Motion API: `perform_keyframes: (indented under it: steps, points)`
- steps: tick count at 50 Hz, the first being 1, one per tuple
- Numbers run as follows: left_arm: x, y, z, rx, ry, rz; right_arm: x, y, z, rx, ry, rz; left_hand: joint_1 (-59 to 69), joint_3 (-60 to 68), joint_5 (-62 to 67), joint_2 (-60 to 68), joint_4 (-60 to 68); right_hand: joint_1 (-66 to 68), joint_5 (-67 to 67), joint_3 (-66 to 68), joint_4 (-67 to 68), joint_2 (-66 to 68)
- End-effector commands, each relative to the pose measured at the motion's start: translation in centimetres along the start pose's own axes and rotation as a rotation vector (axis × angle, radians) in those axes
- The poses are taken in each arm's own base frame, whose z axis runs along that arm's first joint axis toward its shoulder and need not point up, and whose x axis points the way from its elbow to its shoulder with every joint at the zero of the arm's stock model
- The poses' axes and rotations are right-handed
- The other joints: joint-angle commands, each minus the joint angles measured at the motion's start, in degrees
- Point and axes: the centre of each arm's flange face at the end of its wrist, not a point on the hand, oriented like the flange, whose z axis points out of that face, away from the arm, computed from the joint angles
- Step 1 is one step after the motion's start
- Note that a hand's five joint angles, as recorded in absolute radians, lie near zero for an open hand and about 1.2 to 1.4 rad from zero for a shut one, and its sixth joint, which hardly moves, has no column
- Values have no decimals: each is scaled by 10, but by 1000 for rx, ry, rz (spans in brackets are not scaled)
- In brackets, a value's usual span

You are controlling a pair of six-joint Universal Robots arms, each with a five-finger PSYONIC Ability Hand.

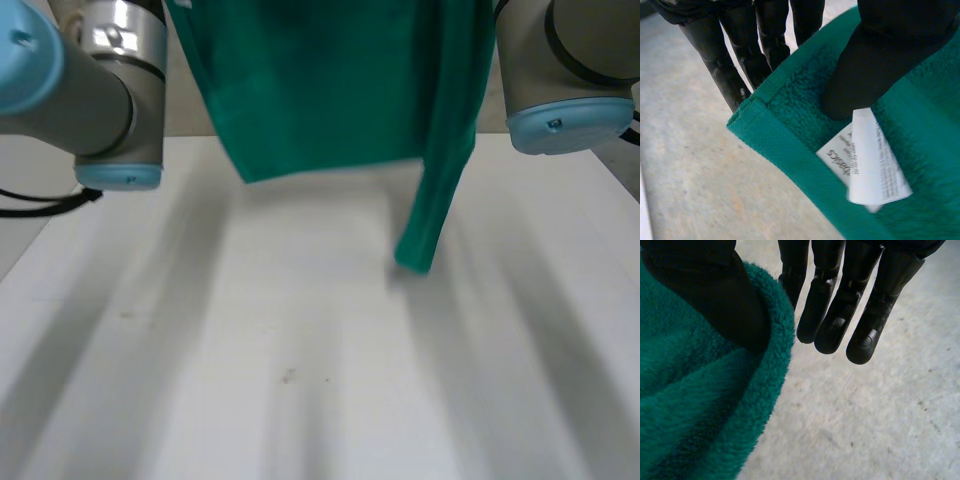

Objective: Fold the towel.

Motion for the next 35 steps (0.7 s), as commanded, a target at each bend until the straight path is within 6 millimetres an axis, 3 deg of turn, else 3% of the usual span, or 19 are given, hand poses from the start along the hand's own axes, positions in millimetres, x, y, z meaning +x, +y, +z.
perform_keyframes:
  steps: [1, 5, 7, 9, 13, 16, 20, 27, 28, 30, 34, 35]
  points:
    - [-6, 7, -28, -88, 13, -51, -16, 20, -48, -147, -143, 27, 145, 117, 146, 114, 116, 228, 137, 120, 116, 123]
    - [1, 42, -80, -275, 64, -40, -25, 46, -81, -275, -218, -4, 145, 117, 146, 114, 116, 228, 137, 120, 116, 123]
    - [2, 49, -88, -308, 71, -36, -33, 66, -107, -388, -277, -32, 145, 117, 146, 114, 116, 228, 137, 120, 116, 123]
    - [5, 71, -122, -429, 98, -28, -42, 88, -135, -514, -344, -52, 145, 117, 146, 114, 116, 228, 137, 120, 116, 123]
    - [10, 91, -165, -556, 135, -20, -62, 116, -186, -700, -469, -56, 145, 117, 146, 114, 116, 228, 137, 120, 116, 123]
    - [11, 98, -183, -613, 150, -16, -84, 139, -225, -830, -572, -63, 145, 117, 146, 114, 116, 228, 137, 120, 116, 123]
    - [11, 101, -196, -653, 161, -14, -94, 157, -254, -951, -648, -73, 145, 117, 146, 114, 116, 228, 137, 120, 116, 123]
    - [3, 100, -194, -656, 139, -5, -92, 139, -258, -990, -672, -34, 145, 117, 146, 114, 116, 228, 137, 120, 116, 123]
    - [-1, 99, -191, -648, 128, -2, -87, 119, -255, -995, -690, 23, 145, 117, 146, 114, 116, 221, 129, 112, 108, 116]
    - [-9, 94, -185, -634, 108, 4, -85, 111, -255, -1007, -723, 52, 145, 117, 146, 114, 116, 110, 19, 2, -2, 5]
    - [-15, 95, -186, -645, 96, 9, -82, 92, -251, -1029, -810, 100, 145, 117, 146, 114, 116, -273, -364, -382, -385, -378]
    - [-16, 95, -187, -648, 95, 9, -81, 89, -248, -1022, -816, 107, 145, 117, 146, 114, 116, -289, -380, -398, -401, -394]
